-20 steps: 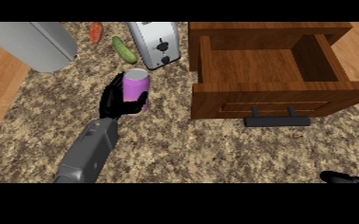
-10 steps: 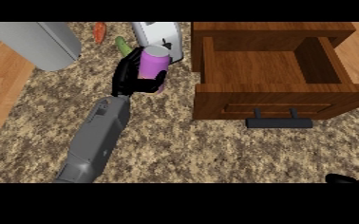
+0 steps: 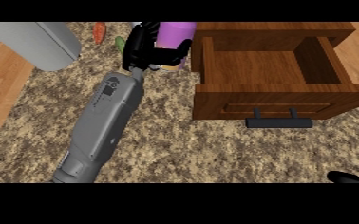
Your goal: Pick up the can, place it into the drawer and close the drawer
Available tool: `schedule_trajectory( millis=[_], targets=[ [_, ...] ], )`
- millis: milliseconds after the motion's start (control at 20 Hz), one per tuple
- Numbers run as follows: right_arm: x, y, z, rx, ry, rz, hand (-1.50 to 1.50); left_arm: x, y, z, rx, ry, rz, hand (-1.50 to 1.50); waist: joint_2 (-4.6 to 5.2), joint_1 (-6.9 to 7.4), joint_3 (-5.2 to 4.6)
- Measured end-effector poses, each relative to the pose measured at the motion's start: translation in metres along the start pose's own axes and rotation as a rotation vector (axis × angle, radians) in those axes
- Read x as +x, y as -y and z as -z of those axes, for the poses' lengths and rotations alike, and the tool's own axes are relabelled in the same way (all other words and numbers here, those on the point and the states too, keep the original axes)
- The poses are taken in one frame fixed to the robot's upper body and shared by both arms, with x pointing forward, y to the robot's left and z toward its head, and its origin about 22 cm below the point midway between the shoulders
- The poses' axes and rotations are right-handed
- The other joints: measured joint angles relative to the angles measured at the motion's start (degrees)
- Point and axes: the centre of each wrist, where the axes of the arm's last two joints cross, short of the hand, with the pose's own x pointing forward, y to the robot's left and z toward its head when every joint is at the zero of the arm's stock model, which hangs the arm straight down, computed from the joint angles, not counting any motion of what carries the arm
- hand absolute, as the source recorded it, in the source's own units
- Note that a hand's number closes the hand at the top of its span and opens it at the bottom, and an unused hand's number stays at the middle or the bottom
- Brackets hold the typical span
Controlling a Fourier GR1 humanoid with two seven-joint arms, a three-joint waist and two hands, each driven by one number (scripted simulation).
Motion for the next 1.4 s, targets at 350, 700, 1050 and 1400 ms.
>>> schedule_trajectory(
  millis=[350, 700, 1050, 1400],
  targets=[
    [0.005, -0.005, 0.005, -0.004, 0.0, 0.001, -1.5, 0.064, 0.044, 0.019, -0.02, 0.017, 0.043, 1.5, 0.17, -0.51, -0.01],
    [0.005, -0.002, 0.006, -0.001, 0.001, 0.001, -1.5, 0.108, 0.079, 0.04, -0.028, 0.006, 0.075, 1.5, 0.38, -1.3, 0.02],
    [0.008, -0.003, 0.008, 0.011, 0.017, 0.006, -1.5, 0.133, 0.109, 0.055, -0.037, -0.016, 0.117, 1.5, 0.63, -2.25, 0.04],
    [0.011, -0.005, 0.012, 0.023, 0.026, 0.019, -1.5, 0.145, 0.127, 0.062, -0.021, -0.037, 0.156, 1.5, 0.91, -3.34, 0.09]
  ],
)
